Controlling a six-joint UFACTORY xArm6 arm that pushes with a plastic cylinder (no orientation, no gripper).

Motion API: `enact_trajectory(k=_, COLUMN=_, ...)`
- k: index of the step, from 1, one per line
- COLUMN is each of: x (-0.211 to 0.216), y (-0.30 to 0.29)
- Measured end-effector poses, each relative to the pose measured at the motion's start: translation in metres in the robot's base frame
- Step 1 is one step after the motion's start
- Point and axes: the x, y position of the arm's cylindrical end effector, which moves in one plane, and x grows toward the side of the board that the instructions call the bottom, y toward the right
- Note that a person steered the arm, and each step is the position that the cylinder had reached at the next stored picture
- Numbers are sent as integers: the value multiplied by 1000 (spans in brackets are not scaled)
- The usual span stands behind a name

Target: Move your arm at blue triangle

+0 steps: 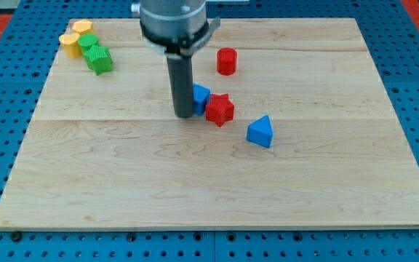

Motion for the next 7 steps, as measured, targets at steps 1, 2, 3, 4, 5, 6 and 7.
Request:
enact_trajectory(k=1, x=-20, y=0)
enact_trajectory(k=2, x=-34, y=-32)
enact_trajectory(k=3, x=-36, y=20)
enact_trajectory(k=4, x=-39, y=13)
enact_trajectory(k=5, x=-42, y=13)
enact_trajectory(k=6, x=-42, y=13)
enact_trajectory(k=7, x=-42, y=13)
